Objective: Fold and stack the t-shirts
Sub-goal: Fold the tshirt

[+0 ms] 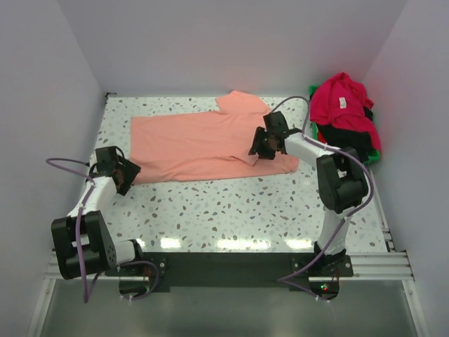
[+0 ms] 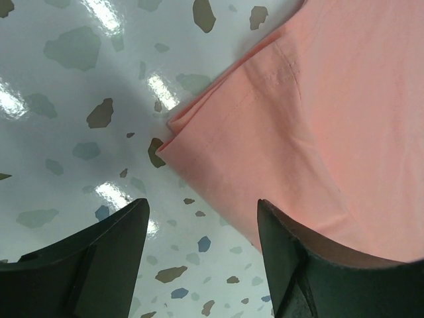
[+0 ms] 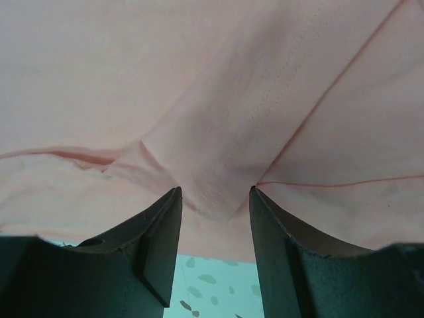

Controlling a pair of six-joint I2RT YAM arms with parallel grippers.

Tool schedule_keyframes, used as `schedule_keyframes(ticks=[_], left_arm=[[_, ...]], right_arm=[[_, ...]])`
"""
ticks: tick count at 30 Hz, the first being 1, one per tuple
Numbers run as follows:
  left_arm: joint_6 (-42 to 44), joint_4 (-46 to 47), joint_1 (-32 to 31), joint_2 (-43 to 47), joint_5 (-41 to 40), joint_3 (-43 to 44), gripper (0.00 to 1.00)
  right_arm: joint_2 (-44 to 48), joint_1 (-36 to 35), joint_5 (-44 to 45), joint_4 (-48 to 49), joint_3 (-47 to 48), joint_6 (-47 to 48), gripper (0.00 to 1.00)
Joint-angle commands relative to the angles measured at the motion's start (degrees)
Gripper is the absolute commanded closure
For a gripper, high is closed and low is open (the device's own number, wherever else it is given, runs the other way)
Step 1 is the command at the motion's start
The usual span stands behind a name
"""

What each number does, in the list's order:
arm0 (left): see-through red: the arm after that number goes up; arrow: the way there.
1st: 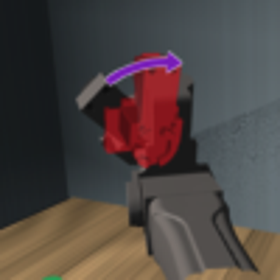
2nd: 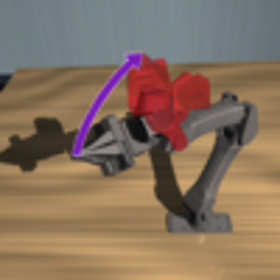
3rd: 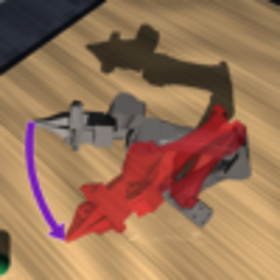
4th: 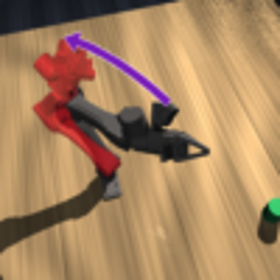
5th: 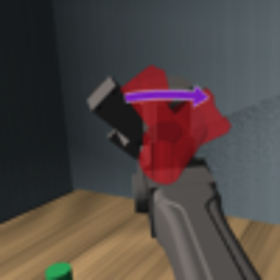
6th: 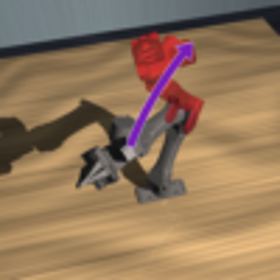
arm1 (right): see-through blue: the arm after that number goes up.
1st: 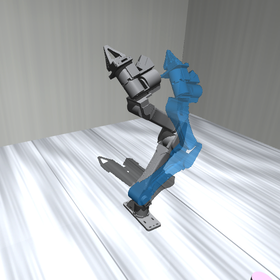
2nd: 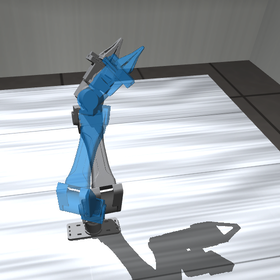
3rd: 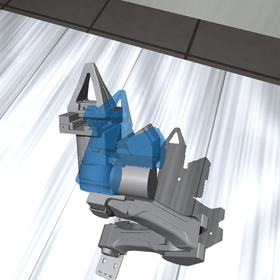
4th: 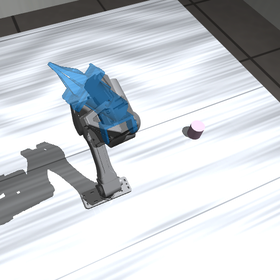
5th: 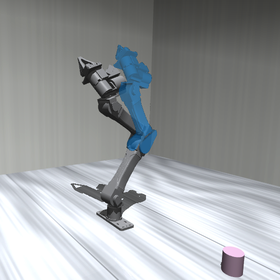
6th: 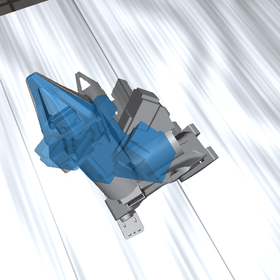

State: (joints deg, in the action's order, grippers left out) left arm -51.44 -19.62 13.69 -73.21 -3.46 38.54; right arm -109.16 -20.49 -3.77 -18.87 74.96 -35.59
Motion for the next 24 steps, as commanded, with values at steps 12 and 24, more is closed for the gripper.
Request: schedule_keyframes(ticks=[12, 24], left_arm=[[1.25, 3.0, 0.1, 1.14, 1.53, 0.04, 0.29], [1.96, 3.53, 0.11, 0.44, 2.32, 0.92, 0.3]], right_arm=[[-1.66, -0.87, 2.63, 2.52, 1.07, -1.23, 0.49], [-5.0, -1.13, 1.66, 2.35, 6.95, -2.55, 0.81]])
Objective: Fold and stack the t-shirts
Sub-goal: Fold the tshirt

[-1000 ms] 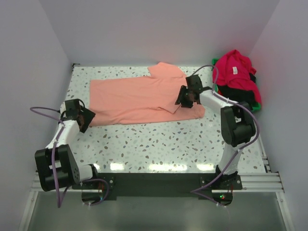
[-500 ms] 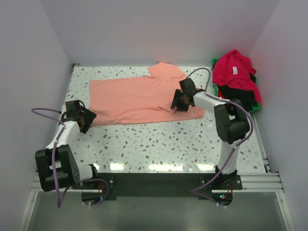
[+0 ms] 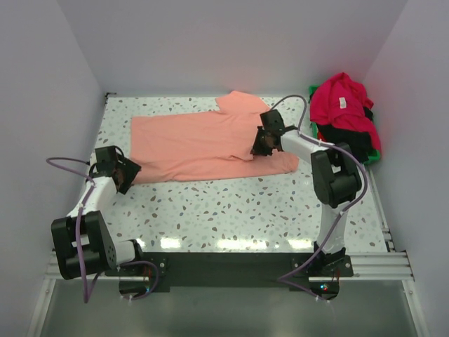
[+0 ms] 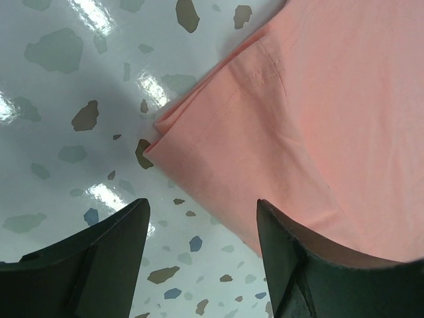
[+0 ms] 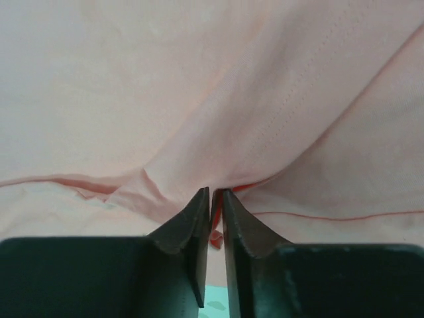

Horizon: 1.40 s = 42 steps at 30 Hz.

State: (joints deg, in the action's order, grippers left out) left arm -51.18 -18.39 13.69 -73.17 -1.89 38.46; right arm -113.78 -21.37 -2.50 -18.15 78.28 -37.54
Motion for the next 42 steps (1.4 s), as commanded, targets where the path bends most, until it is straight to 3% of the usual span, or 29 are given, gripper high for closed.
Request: schedule_keyframes(ticks=[1, 2, 7, 17, 21, 24, 27, 30, 33, 38, 42], left_arm=[[1.78, 2.31, 0.02, 0.22, 0.75, 1.09, 0.3], [1.87, 2.31, 0.02, 0.22, 0.75, 1.09, 0.3], [1.96, 2.66, 0.1, -0.13, 1.19, 1.18, 0.3], [2.4, 2.92, 0.11, -0.57, 1.63, 1.71, 0.31], [2.66, 3.45, 0.11, -0.92, 1.63, 1.27, 0.31], [2.66, 3.71, 0.11, -1.1, 2.85, 1.01, 0.31], [2.84, 3.8, 0.11, -1.01, 2.86, 0.92, 0.3], [2.84, 3.71, 0.11, -1.01, 2.77, 0.92, 0.3], [2.75, 3.63, 0.02, -0.84, 2.59, 0.65, 0.3], [2.75, 3.54, 0.02, -0.75, 2.33, 0.65, 0.3], [2.92, 3.19, 0.11, -0.66, 2.33, 1.0, 0.3]], right_arm=[[-1.0, -0.17, 0.31, 1.54, 5.2, -0.69, 0.85], [-1.44, -0.26, 0.04, 1.37, 6.09, -0.61, 0.91], [-6.62, -0.26, -1.27, -0.91, 14.42, -0.26, 1.0], [-16.47, -0.43, -4.44, -3.91, 29.37, 1.5, 0.99], [-20.07, -1.39, -5.93, -4.0, 34.56, 3.52, 0.9], [-21.05, -2.19, -6.29, -3.91, 36.85, 5.98, 0.77], [-20.79, -2.72, -6.29, -3.73, 37.91, 9.75, 0.54], [-18.77, -2.72, -4.28, -4.61, 37.56, 11.25, 0.38], [-14.56, -2.72, -1.64, -4.26, 34.15, 12.66, 0.32], [-4.47, -2.63, 4.25, -3.65, 25.8, 12.05, 0.32], [2.58, -2.63, 8.65, -2.15, 13.94, 10.39, 0.35]])
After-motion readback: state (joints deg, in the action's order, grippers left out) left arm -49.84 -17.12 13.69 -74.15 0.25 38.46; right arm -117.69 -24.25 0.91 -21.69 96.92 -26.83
